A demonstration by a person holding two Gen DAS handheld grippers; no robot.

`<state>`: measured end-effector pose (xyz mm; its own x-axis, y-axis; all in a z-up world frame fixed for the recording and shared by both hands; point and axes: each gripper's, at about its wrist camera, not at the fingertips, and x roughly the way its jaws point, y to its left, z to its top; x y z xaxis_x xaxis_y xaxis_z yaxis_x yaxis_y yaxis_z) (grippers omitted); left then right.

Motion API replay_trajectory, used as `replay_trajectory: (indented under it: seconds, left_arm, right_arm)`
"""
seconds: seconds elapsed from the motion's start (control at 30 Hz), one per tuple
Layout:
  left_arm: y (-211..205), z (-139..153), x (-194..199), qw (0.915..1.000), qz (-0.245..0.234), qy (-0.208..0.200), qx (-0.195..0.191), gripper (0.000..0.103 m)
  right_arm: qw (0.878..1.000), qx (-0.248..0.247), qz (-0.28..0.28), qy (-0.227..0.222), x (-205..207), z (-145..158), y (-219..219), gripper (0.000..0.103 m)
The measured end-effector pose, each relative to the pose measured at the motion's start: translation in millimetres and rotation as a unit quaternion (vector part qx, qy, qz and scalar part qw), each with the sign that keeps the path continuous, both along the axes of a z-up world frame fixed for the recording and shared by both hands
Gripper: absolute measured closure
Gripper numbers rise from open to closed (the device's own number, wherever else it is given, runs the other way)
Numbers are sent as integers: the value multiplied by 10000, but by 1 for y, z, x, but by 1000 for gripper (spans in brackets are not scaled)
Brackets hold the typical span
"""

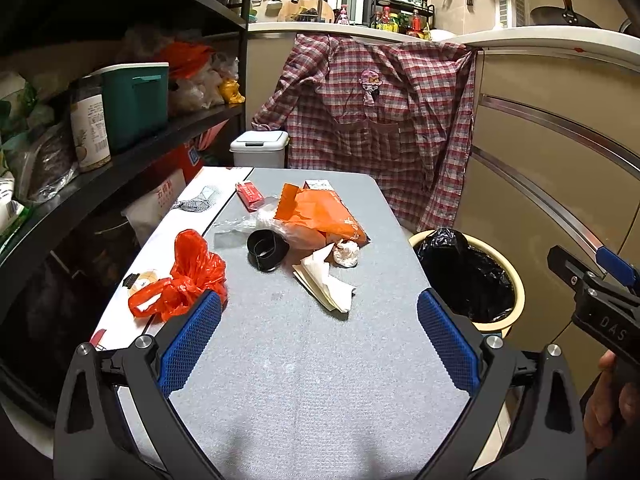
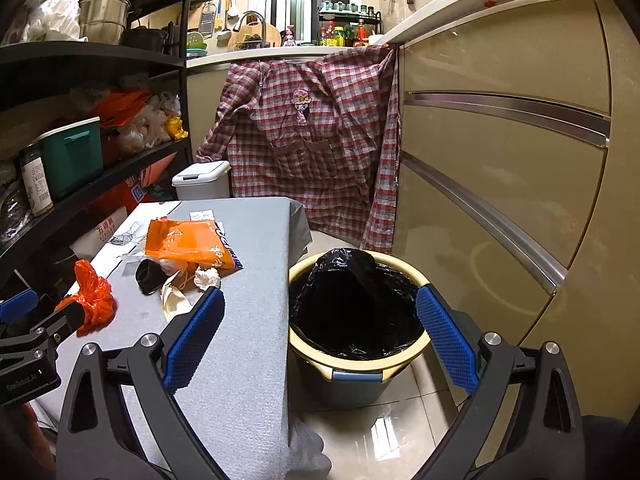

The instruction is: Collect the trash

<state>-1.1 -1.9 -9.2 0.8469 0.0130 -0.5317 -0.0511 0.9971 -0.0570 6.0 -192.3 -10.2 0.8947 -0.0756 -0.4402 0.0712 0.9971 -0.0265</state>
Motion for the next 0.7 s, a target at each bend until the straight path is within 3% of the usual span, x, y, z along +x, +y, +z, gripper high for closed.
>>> replay_trajectory:
  seconds: [0.7]
  left_arm:
    - [-8, 4, -1, 10000, -84, -43, -4, 8]
  right_arm:
    - [10000, 5, -41, 0, 1, 2, -6, 8]
